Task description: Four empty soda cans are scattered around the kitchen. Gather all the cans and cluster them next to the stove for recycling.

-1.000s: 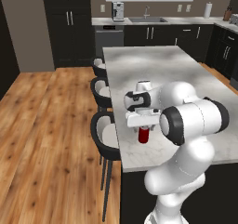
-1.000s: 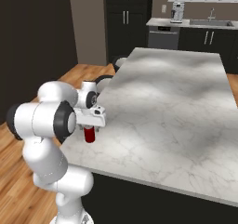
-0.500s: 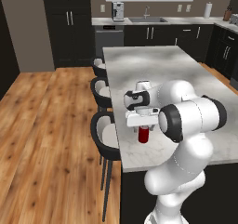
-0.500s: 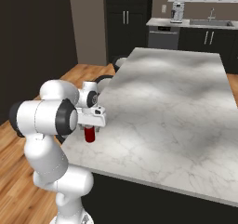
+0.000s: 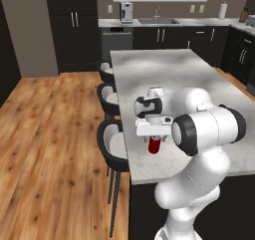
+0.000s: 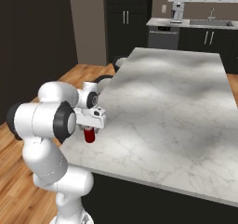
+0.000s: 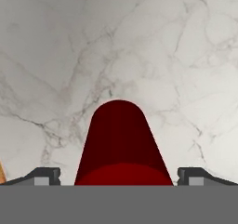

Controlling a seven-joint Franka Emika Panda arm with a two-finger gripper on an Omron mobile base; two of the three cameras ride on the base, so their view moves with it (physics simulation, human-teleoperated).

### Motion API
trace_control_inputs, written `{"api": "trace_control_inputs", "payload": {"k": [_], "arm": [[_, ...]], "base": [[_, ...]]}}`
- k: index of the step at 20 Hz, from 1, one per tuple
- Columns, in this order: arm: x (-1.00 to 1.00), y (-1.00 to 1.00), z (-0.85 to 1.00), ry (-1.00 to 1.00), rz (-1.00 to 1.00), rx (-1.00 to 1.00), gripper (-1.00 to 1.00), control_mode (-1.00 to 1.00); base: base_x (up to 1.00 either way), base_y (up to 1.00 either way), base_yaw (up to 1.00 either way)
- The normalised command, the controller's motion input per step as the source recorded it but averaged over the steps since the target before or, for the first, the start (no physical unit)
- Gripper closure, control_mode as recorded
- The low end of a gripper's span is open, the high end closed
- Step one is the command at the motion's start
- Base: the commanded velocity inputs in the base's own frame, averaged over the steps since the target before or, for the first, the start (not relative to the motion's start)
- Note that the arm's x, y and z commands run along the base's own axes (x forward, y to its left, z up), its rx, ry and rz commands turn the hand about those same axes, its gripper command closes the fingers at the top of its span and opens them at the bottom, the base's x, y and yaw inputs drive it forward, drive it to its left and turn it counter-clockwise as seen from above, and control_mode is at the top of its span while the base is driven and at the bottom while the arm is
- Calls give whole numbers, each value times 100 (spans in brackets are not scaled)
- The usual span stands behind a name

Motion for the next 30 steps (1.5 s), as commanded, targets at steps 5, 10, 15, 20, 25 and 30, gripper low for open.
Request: {"api": "trace_control_inputs", "payload": {"k": [5,10,15,20,25,30], "arm": [[-3,2,3,-4,-7,0,-100,-100],[5,7,2,-5,-5,-2,-100,-100],[0,4,1,-3,-4,-1,-100,-100],[-1,0,0,0,-9,-2,-100,-100],[3,0,-5,0,-10,-3,-100,-100],[3,0,-5,0,-5,0,100,-100]], "base": [[0,0,0],[0,0,0],[0,0,0],[0,0,0],[0,0,0],[0,0,0]]}}
